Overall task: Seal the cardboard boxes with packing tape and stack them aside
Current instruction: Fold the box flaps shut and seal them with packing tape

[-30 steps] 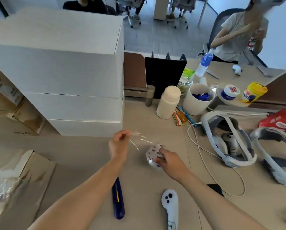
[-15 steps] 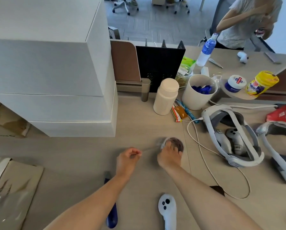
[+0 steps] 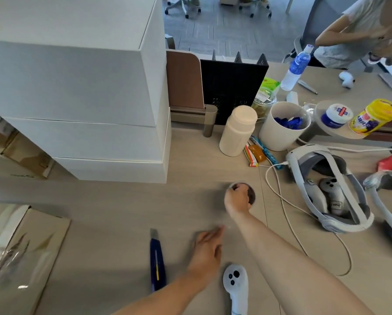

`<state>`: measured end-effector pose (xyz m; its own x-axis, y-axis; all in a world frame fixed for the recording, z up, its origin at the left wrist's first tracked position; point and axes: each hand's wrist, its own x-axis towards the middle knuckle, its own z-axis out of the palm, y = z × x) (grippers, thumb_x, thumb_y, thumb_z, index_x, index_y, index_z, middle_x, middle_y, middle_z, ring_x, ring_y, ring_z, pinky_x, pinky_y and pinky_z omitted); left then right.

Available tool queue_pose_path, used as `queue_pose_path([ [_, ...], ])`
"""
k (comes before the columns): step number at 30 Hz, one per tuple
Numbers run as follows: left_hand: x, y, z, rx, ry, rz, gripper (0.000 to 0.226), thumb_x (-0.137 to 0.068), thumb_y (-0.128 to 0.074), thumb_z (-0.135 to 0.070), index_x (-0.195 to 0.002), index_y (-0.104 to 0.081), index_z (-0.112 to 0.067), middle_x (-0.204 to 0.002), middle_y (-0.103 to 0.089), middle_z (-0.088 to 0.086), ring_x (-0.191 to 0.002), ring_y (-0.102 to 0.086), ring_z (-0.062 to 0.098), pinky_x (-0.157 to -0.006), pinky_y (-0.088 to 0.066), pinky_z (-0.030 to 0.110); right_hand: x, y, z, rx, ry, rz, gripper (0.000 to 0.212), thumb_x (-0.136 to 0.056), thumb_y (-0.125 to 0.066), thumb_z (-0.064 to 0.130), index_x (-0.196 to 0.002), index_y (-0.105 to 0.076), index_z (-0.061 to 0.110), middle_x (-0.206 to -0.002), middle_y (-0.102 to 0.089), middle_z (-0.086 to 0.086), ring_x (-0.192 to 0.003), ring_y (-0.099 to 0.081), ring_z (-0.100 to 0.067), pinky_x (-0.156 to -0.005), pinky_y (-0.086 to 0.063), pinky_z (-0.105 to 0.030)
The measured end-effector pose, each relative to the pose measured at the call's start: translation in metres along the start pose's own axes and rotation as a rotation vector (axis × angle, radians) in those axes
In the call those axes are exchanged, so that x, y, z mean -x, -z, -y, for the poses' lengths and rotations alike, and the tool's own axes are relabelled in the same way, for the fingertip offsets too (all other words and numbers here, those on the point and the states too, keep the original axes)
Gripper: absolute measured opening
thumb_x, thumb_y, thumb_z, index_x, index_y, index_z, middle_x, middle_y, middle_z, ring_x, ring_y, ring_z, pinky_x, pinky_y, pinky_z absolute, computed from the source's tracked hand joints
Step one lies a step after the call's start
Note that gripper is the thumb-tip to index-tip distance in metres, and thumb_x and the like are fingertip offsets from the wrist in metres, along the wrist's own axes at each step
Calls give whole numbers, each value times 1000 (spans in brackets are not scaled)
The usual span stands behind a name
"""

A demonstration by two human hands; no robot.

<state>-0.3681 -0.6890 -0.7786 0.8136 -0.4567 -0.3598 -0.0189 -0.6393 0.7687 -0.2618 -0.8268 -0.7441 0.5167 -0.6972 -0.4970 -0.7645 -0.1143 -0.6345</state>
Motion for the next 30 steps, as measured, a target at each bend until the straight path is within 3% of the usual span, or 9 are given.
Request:
queue_pose_path([
  [4, 8, 2, 6, -41, 85, 35, 61, -105, -36, -22, -154, -9, -46, -139, -28, -13, -134, -24, 6, -107, -15, 14, -1, 2, 1, -15, 12, 52, 32, -95, -48, 24, -122, -47, 7, -129, -52, -17, -120, -48, -35, -105, -37, -42],
  [9, 19, 24, 13, 85, 107, 13, 46, -106, -40, -20, -150, -38, -32, -133, -36, -9, -129, -40, 4, -114, -28, 16, 5, 10, -3, 90, 60, 106, 54, -89, -62, 27, -134, -39, 11, -134, -48, -17, -122, -48, -36, -104, -41, -44],
  [12, 25, 49, 13, 46, 75, 7, 40, -104, -43, -17, -144, -51, -22, -143, -51, 0, -133, -46, 14, -109, -31, 14, 16, 15, -2, 121, 241, 20, 37, -84, -72, 23, -111, -48, 15, -120, -53, -9, -110, -51, -28, -93, -45, -38],
  [14, 27, 73, 10, 20, 63, 28, 37, -104, -44, -16, -139, -57, -20, -142, -55, -8, -132, -48, 6, -107, -30, 9, 29, 18, 4, 208, 358, -52, 30, -85, -70, 20, -109, -52, 16, -113, -53, -5, -108, -50, -24, -85, -37, -30],
  [18, 28, 141, 1, -52, 43, 56, 31, -102, -49, -22, -128, -66, -24, -131, -61, -16, -120, -56, 2, -103, -37, 13, 67, 8, 34, 231, 489, -19, 31, -87, -60, 8, -117, -55, 16, -117, -48, 0, -112, -48, -19, -91, -43, -31],
  [21, 39, 206, 5, -105, 11, 69, 31, -100, -54, -28, -130, -65, -24, -129, -64, -7, -116, -61, 10, -102, -43, 21, 103, -13, 54, 97, 643, 24, 23, -85, -57, 5, -107, -59, 12, -111, -55, -2, -105, -54, -20, -93, -44, -35],
  [23, 59, 254, 12, -166, -17, 11, 30, -99, -56, -32, -127, -66, -27, -122, -67, -9, -111, -63, 8, -101, -46, 23, 131, -32, 62, 47, 724, 36, 17, -86, -57, 6, -101, -61, 13, -105, -57, -2, -99, -56, -20, -90, -45, -35],
  [28, 111, 350, 53, -256, -70, -112, 27, -97, -61, -34, -122, -70, -30, -119, -69, -15, -109, -63, 2, -94, -43, 14, 197, -101, 68, -99, 640, 140, 13, -87, -56, 7, -98, -62, 12, -100, -61, -3, -90, -56, -17, -84, -48, -34],
  [30, 127, 372, 77, -222, -71, -128, 25, -96, -62, -31, -120, -71, -29, -117, -70, -16, -108, -63, -1, -88, -40, 4, 225, -131, 66, -158, 592, 174, 11, -88, -55, 7, -94, -63, 13, -93, -62, 0, -80, -56, -13, -76, -48, -30],
])
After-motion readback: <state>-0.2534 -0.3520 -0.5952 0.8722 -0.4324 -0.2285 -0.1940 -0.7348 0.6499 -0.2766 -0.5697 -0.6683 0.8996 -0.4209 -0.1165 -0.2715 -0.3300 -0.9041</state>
